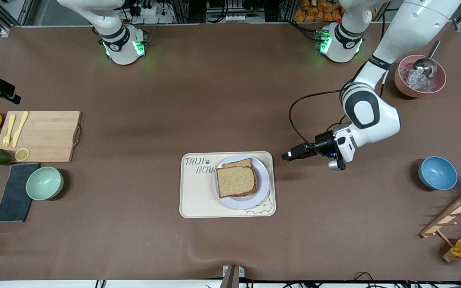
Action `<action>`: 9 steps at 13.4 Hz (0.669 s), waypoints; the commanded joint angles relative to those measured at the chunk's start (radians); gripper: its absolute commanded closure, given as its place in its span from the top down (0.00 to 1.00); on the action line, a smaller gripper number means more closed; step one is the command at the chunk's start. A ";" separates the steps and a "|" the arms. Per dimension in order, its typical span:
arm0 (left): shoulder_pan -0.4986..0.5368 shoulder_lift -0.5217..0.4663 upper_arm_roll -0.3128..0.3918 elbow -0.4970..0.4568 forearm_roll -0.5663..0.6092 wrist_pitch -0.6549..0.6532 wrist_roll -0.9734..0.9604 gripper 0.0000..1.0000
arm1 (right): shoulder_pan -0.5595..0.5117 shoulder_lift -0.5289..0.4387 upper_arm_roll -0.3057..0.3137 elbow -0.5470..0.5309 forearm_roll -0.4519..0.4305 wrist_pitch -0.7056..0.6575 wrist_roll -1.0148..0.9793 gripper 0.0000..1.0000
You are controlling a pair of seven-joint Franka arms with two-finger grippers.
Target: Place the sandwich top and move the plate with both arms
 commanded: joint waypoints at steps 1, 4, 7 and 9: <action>0.028 -0.111 0.003 -0.028 0.220 -0.065 -0.206 0.50 | 0.005 0.012 -0.001 0.023 -0.007 -0.008 -0.006 1.00; 0.128 -0.140 0.003 0.066 0.543 -0.295 -0.328 0.51 | 0.005 0.012 -0.001 0.023 -0.005 -0.008 -0.006 1.00; 0.197 -0.149 0.003 0.235 0.837 -0.565 -0.416 0.51 | 0.005 0.013 -0.003 0.023 -0.007 -0.007 -0.006 1.00; 0.194 -0.140 -0.001 0.400 1.055 -0.753 -0.468 0.52 | 0.005 0.013 -0.003 0.023 -0.005 -0.007 -0.006 1.00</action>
